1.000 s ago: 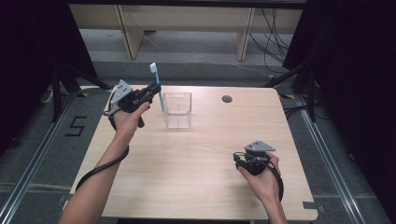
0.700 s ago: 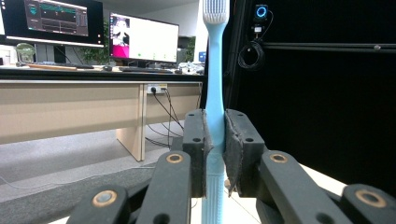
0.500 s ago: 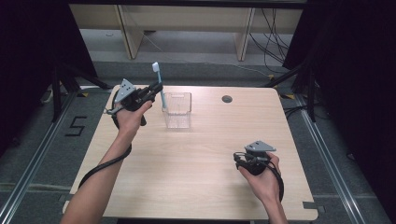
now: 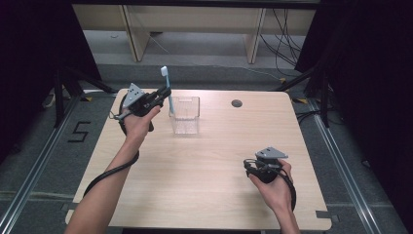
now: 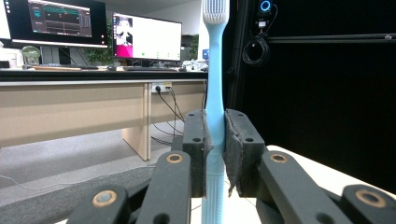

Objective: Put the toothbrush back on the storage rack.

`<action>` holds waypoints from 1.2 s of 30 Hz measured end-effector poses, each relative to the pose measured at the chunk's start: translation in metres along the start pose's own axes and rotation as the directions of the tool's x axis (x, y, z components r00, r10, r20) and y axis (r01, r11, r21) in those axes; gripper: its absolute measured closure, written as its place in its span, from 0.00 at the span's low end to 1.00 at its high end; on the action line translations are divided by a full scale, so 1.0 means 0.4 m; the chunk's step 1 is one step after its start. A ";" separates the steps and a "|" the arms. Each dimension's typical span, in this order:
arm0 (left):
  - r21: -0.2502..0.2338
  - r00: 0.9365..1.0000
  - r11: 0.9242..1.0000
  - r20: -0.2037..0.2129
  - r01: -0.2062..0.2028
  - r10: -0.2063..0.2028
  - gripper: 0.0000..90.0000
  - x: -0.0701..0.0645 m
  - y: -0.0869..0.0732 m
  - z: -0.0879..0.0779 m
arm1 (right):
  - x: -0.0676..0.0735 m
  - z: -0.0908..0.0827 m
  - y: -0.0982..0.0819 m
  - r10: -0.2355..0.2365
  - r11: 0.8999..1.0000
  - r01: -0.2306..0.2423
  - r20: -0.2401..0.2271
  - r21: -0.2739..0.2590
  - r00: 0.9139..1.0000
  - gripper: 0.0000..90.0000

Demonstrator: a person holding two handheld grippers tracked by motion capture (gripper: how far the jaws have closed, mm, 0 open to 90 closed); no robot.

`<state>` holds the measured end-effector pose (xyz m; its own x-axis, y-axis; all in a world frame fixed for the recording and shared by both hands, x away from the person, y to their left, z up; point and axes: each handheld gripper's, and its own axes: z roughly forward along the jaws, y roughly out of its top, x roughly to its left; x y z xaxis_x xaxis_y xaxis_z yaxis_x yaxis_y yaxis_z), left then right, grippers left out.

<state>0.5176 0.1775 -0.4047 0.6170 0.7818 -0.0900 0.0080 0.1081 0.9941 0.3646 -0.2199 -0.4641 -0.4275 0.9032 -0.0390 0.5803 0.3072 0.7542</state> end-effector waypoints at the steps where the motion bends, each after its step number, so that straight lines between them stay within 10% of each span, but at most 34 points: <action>1: 0.000 1.000 1.000 0.000 0.000 0.000 0.87 0.000 0.000 0.000 | 0.000 0.000 0.000 0.000 1.000 0.000 0.000 0.000 1.000 0.52; 36: 0.026 1.000 1.000 -0.013 -0.011 0.012 0.87 0.006 -0.026 0.009 | -0.002 0.002 -0.001 -0.020 1.000 0.020 -0.012 -0.010 1.000 0.52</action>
<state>0.5216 0.1761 -0.4150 0.6070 0.7908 -0.0790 0.0213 0.0831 0.9963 0.3653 -0.2204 -0.4650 -0.4473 0.8932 -0.0460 0.5648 0.3220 0.7598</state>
